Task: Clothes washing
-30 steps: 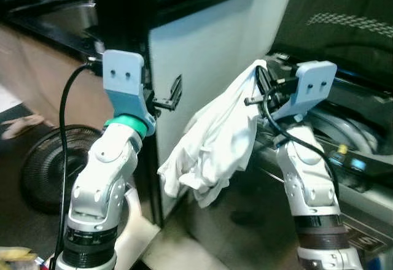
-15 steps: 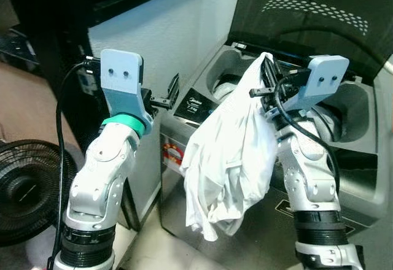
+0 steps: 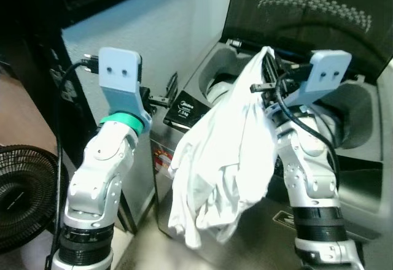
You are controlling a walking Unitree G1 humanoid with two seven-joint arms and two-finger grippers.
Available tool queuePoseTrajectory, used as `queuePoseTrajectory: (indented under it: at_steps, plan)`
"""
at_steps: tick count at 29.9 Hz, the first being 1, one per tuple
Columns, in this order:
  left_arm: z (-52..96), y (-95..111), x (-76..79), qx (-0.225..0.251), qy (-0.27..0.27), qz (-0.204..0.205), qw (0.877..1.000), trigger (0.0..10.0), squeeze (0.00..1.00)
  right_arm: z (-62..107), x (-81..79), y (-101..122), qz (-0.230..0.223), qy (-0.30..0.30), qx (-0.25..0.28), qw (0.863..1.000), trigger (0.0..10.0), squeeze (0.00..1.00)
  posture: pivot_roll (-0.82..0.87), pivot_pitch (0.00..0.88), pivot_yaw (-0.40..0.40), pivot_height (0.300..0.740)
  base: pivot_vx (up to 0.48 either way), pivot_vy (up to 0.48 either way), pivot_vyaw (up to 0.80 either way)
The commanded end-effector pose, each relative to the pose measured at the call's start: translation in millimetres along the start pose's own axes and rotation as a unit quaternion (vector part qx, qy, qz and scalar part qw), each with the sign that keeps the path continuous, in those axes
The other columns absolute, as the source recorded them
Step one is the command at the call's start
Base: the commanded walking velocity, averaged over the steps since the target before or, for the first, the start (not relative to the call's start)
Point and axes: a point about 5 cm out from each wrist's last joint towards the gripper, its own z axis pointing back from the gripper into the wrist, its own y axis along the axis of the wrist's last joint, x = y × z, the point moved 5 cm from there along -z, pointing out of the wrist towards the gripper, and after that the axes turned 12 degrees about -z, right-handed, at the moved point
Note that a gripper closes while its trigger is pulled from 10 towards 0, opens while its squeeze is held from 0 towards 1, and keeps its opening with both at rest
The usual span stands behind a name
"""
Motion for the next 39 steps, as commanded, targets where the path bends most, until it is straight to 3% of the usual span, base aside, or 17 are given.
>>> queuePoseTrajectory:
  at_steps: [1, 10, 39]
  plan:
    - [0.3, 0.9, 0.8, 0.002, -0.001, -0.002, 1.000, 10.0, 0.00, -0.7, -0.7, 5.3, -0.003, 0.000, 0.011, 1.000, 10.0, 0.00, 0.07, 0.010, 0.014, 0.740, 0.000, 0.000, -0.80]
    - [-0.3, -0.1, 1.3, 0.001, -0.003, -0.002, 1.000, 10.0, 0.00, -1.4, 0.9, 6.1, 0.001, -0.004, 0.013, 1.000, 10.0, 0.00, 0.07, 0.010, 0.015, 0.740, 0.000, 0.000, -0.70]
    - [-0.2, -1.9, 1.0, -0.001, 0.003, 0.002, 1.000, 10.0, 0.00, -1.4, -2.4, 10.1, 0.007, 0.005, 0.022, 1.000, 10.0, 0.00, 0.06, 0.019, 0.012, 0.740, 0.000, 0.000, 0.00]
